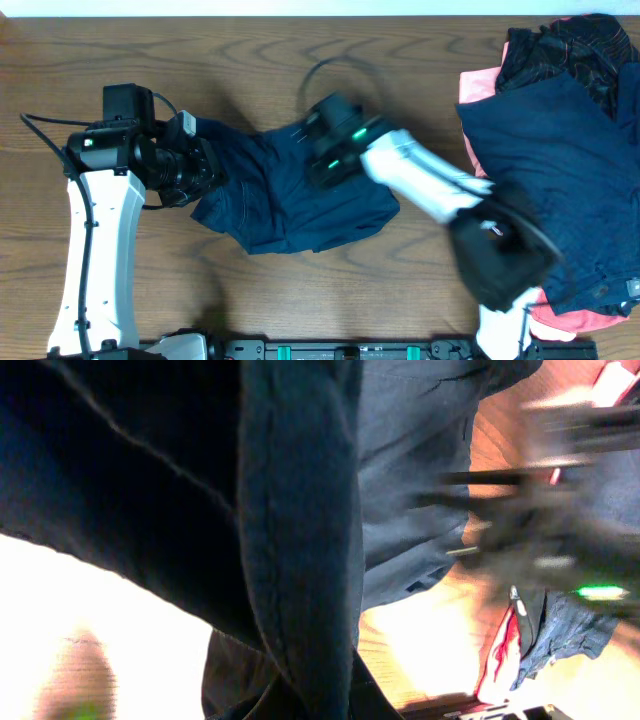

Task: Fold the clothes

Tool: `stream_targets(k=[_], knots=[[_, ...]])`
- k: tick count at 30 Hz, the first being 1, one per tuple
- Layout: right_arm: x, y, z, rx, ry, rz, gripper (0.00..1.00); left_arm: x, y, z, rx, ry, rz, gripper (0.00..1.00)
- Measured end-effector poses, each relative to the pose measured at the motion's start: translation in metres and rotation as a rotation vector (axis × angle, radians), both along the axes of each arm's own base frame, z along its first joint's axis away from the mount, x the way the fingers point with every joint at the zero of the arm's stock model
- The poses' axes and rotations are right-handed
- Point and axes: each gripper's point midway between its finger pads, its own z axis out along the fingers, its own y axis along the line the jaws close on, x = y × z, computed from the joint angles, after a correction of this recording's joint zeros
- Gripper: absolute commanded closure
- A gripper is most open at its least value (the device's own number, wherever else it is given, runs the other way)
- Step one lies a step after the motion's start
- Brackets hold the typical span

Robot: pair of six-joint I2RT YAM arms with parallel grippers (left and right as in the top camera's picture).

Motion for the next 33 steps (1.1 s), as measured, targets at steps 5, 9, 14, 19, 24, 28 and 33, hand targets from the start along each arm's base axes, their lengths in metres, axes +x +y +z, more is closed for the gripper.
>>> stream_targets(k=[5,9,14,19,24,28,33], knots=[[0.034,-0.099,0.014,-0.148,-0.016,-0.193,0.62,0.005,-0.011,0.002,-0.004,-0.026,-0.030,0.94],[0.024,-0.125,-0.015,-0.204,0.047,-0.222,0.63,0.016,-0.038,0.008,-0.016,-0.093,-0.090,0.94],[-0.006,-0.128,-0.061,-0.224,0.137,-0.192,0.64,0.029,-0.091,0.017,-0.053,-0.196,-0.192,0.94],[-0.013,-0.116,-0.061,-0.198,0.121,-0.175,0.63,0.038,-0.153,0.015,-0.109,-0.249,-0.288,0.94],[-0.019,-0.110,-0.061,-0.197,0.131,-0.177,0.63,0.045,-0.216,-0.003,-0.163,-0.282,-0.383,0.75],[-0.032,-0.119,-0.061,-0.242,0.194,-0.219,0.58,0.046,-0.237,-0.021,-0.173,-0.263,-0.404,0.49],[-0.047,-0.169,-0.054,-0.395,0.275,-0.342,0.53,0.061,-0.220,-0.026,-0.143,-0.264,-0.351,0.43]])
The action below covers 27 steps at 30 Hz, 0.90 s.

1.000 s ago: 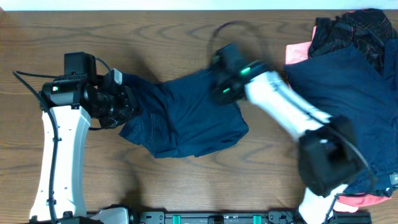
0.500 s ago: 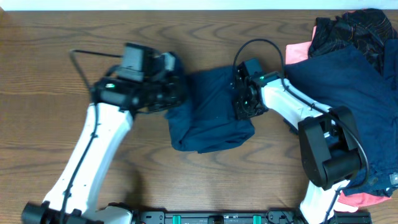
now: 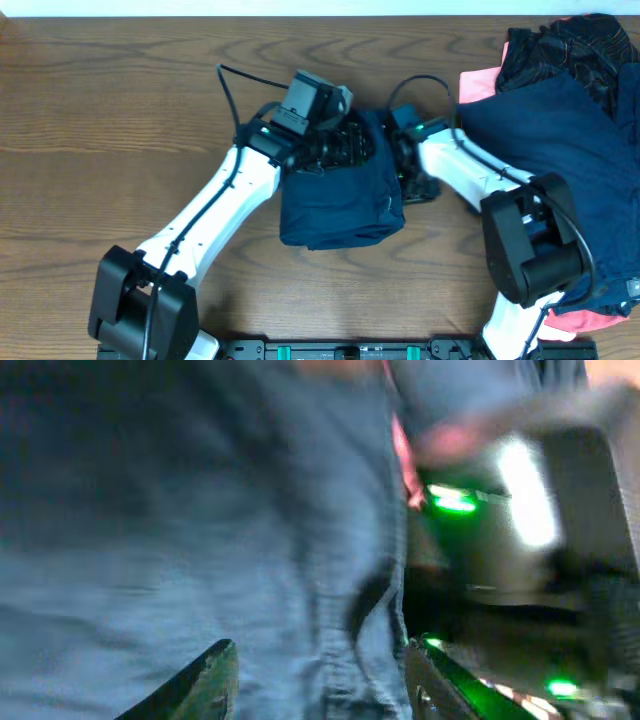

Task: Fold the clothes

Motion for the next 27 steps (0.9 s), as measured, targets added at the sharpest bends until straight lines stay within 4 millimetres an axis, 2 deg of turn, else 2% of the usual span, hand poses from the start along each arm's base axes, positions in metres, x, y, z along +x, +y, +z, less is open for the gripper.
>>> stream_targets(k=[3,6,8,10,12,16,20,22,27], knots=[[0.020,-0.027,0.028,-0.024,-0.080,-0.082,0.51,0.020,0.026,-0.003,0.040,-0.021,0.080,0.37],[0.052,-0.039,0.084,0.036,-0.265,-0.130,0.53,0.040,0.057,-0.007,0.105,-0.054,0.178,0.34],[0.062,-0.031,0.125,0.115,-0.383,-0.105,0.53,0.053,0.077,-0.010,0.153,-0.079,0.243,0.35],[0.061,-0.017,0.156,0.201,-0.448,-0.056,0.55,0.063,0.088,-0.014,0.183,-0.099,0.277,0.34],[0.053,-0.001,0.169,0.269,-0.458,-0.006,0.55,0.070,0.096,-0.026,0.221,-0.101,0.290,0.34],[0.038,0.036,0.161,0.373,-0.397,0.086,0.56,0.074,0.100,-0.068,0.290,-0.040,0.276,0.34],[0.015,0.066,0.127,0.415,-0.288,0.156,0.56,0.066,0.105,-0.117,0.358,0.069,0.256,0.34],[0.002,0.077,0.105,0.421,-0.232,0.182,0.55,0.058,0.108,-0.135,0.389,0.122,0.248,0.34],[-0.028,0.086,0.053,0.406,-0.109,0.214,0.54,0.030,0.118,-0.159,0.455,0.258,0.223,0.35]])
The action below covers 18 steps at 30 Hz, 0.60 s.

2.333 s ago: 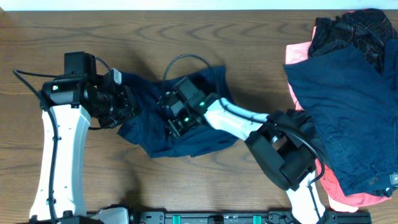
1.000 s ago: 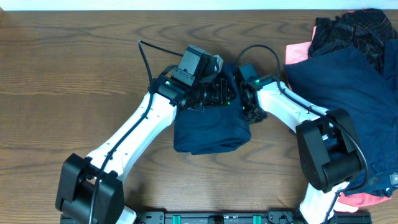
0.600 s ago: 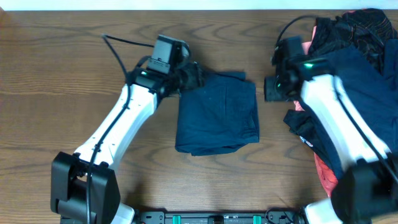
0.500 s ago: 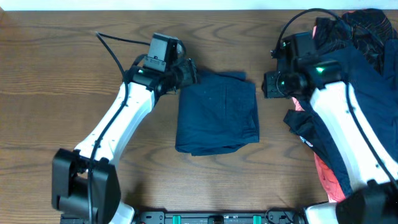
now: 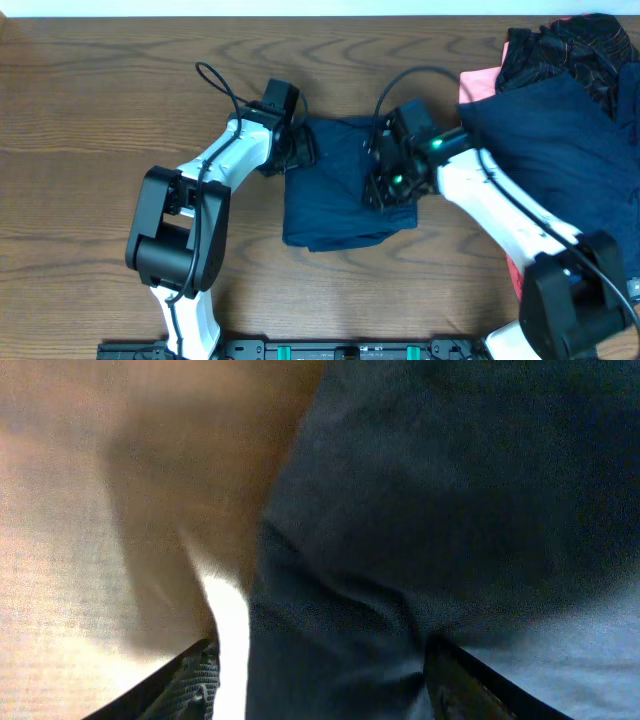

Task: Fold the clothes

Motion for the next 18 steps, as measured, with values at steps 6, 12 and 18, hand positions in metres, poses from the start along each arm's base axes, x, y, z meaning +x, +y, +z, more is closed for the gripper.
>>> stream_targets(k=[6,12,18], knots=[[-0.017,-0.004,-0.051,-0.043,0.084,0.003,0.58,-0.050,0.016,-0.003,0.069,0.209,-0.002,0.47],[0.030,-0.018,-0.056,-0.104,-0.065,-0.127,0.36,-0.111,0.029,0.008,0.106,0.467,-0.012,0.52],[0.091,-0.051,-0.045,-0.181,-0.234,-0.212,0.34,-0.097,0.015,0.030,0.019,0.354,-0.067,0.07]])
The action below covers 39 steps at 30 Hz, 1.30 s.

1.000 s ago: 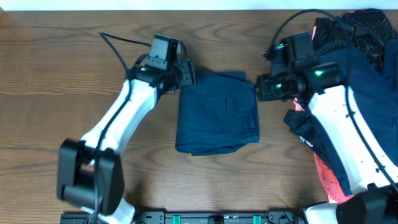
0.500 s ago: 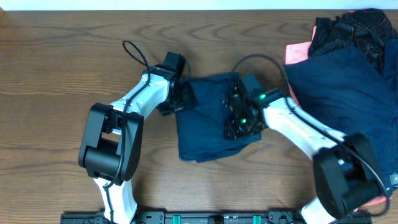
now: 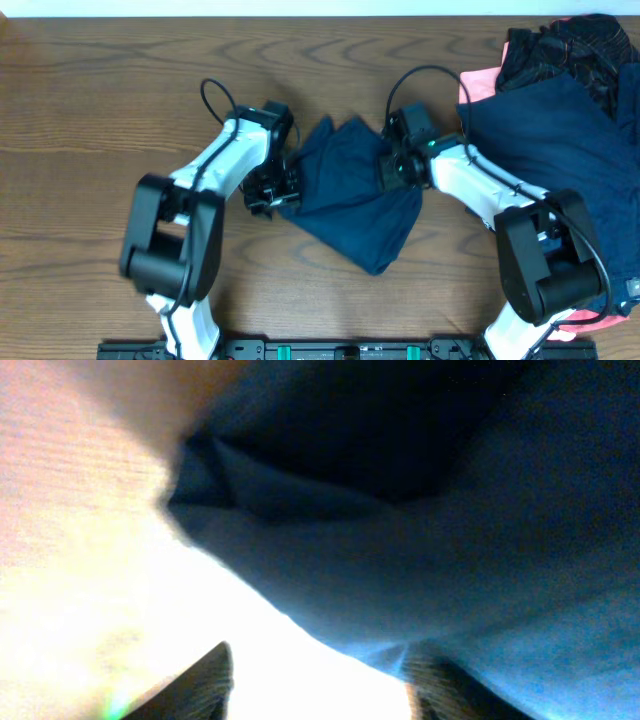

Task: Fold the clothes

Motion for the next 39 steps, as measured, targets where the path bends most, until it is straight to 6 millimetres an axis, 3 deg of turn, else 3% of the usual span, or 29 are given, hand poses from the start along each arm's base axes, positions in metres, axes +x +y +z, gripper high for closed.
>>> stream_targets(k=[1,6,9,13,20,22,26,30,32,36,39], knots=[[0.004,-0.002,0.002,-0.006,-0.010,-0.003,0.32,0.006,-0.002,0.005,-0.016,-0.038,-0.009,0.01],[0.027,-0.005,0.025,-0.030,-0.069,0.006,0.28,0.061,-0.015,0.049,-0.102,-0.386,-0.073,0.02],[0.025,-0.001,0.027,-0.039,-0.065,0.026,0.27,0.083,-0.022,0.056,-0.125,-0.495,-0.124,0.02],[0.016,0.005,0.024,-0.051,-0.042,0.052,0.26,0.090,-0.031,0.040,-0.163,-0.500,-0.212,0.02],[0.010,0.008,0.023,-0.057,-0.026,0.064,0.28,0.073,-0.045,-0.016,-0.250,-0.342,-0.298,0.02],[0.008,0.007,0.022,-0.062,-0.015,0.064,0.30,0.072,-0.051,-0.016,-0.297,-0.333,-0.304,0.18],[0.002,0.004,0.020,-0.072,0.010,0.065,0.32,0.065,-0.058,-0.024,-0.351,-0.295,-0.318,0.94],[-0.003,0.000,0.023,-0.078,0.027,0.061,0.31,0.063,-0.059,-0.027,-0.366,-0.283,-0.323,0.94],[-0.004,-0.003,0.036,-0.071,0.008,0.055,0.30,0.065,-0.055,-0.027,-0.357,-0.284,-0.316,0.94],[0.002,-0.017,0.090,-0.034,-0.110,0.015,0.27,0.078,-0.025,-0.030,-0.280,-0.289,-0.233,0.94],[-0.001,-0.034,0.136,-0.006,-0.209,-0.029,0.27,0.101,0.023,-0.026,-0.190,-0.306,-0.097,0.94]])
